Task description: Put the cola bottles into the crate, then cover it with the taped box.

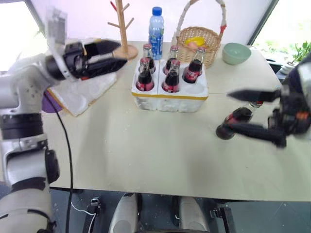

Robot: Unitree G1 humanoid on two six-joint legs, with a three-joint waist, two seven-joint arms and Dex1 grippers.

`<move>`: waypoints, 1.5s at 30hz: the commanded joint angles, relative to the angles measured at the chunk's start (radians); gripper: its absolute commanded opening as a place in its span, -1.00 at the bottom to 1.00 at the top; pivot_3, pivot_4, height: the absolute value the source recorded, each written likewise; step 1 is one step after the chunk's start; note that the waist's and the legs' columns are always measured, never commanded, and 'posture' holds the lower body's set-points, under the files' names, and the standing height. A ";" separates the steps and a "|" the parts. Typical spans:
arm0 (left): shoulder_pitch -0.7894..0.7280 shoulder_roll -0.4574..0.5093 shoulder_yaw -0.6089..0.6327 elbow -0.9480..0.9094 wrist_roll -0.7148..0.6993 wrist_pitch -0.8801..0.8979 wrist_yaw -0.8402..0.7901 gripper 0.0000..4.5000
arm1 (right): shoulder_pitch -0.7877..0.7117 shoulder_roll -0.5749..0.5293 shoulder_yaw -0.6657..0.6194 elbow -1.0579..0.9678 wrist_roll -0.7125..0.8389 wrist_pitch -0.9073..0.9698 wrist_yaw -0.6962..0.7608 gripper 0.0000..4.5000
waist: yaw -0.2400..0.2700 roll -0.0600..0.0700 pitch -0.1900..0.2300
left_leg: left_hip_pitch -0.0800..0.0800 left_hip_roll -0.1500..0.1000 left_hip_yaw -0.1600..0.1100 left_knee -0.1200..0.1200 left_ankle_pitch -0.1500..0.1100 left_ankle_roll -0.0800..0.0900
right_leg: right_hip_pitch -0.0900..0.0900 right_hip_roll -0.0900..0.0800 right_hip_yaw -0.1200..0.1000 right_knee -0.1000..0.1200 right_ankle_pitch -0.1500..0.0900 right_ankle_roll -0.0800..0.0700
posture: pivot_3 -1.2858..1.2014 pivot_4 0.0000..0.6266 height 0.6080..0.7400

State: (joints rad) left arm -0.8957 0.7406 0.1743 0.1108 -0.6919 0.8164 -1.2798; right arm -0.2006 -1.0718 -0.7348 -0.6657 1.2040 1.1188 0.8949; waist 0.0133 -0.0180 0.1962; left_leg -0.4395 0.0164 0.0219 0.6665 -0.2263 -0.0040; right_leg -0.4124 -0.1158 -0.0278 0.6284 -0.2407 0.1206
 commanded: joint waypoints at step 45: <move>0.221 -0.117 -0.267 -0.301 0.144 -0.198 0.105 1.00 | 0.070 0.517 0.304 0.442 -0.542 -0.541 -0.377 0.26 | 0.000 0.000 -0.004 | 0.002 0.000 0.000 -0.003 0.000 0.001 | 0.003 0.002 0.000 -0.005 0.003 0.000 | 0.03 -0.52 1.00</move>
State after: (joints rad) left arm -0.6715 0.6194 -0.1034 -0.1592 -0.5364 0.6228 -1.1770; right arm -0.1202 -0.5311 -0.3995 -0.1808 0.6288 0.5847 0.4907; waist 0.0132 -0.0181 0.1924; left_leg -0.4375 0.0164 0.0216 0.6636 -0.2266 -0.0032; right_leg -0.4094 -0.1139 -0.0277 0.6232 -0.2381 0.1208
